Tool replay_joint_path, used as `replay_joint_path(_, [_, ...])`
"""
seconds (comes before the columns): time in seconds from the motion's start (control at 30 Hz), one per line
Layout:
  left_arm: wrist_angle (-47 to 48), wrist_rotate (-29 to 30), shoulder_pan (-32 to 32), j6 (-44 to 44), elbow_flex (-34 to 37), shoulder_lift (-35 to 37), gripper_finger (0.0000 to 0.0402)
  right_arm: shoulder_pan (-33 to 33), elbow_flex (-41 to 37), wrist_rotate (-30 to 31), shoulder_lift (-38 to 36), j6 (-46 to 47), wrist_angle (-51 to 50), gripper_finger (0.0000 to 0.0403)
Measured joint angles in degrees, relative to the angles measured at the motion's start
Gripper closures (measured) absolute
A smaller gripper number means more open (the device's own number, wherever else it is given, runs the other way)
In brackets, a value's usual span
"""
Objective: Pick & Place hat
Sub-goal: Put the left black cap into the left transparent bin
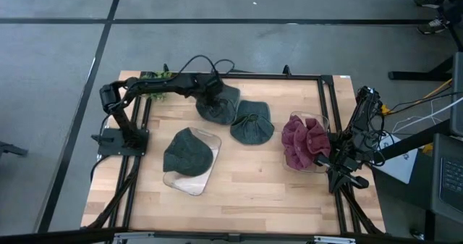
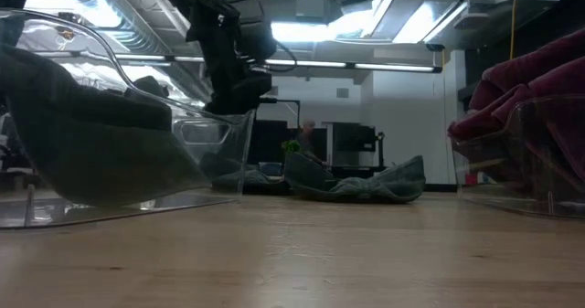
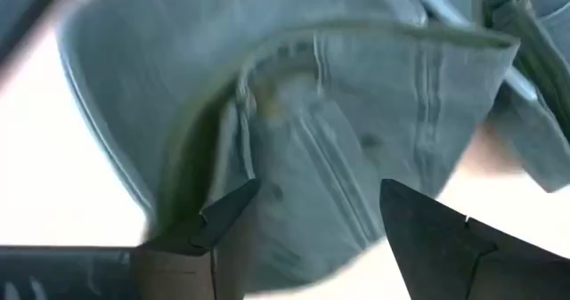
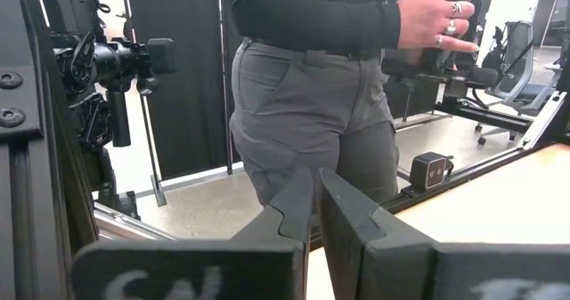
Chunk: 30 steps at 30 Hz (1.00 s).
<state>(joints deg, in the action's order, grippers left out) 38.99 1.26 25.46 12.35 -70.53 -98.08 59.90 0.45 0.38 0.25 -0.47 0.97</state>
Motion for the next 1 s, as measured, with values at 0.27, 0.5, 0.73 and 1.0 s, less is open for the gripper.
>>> replay_joint_path(0.27, [1.1,-2.5,-2.1,0.9,1.1,0.0,0.0180,0.0,0.0,0.0,0.0,0.0,0.0,0.0379])
replay_joint_path(0.5, [-1.7,-2.3,-3.8,-4.7,5.9,-0.3,0.0180,0.0,0.0,0.0,0.0,0.0,0.0,0.0379])
replay_joint_path(0.73, [-7.7,2.1,-4.0,-2.8,9.9,-0.3,0.0180,0.0,0.0,0.0,0.0,0.0,0.0,0.0379])
replay_joint_path(1.0, [-11.4,0.2,-3.9,-2.6,11.5,-4.1,0.0180,0.0,0.0,0.0,0.0,0.0,0.0,0.0379])
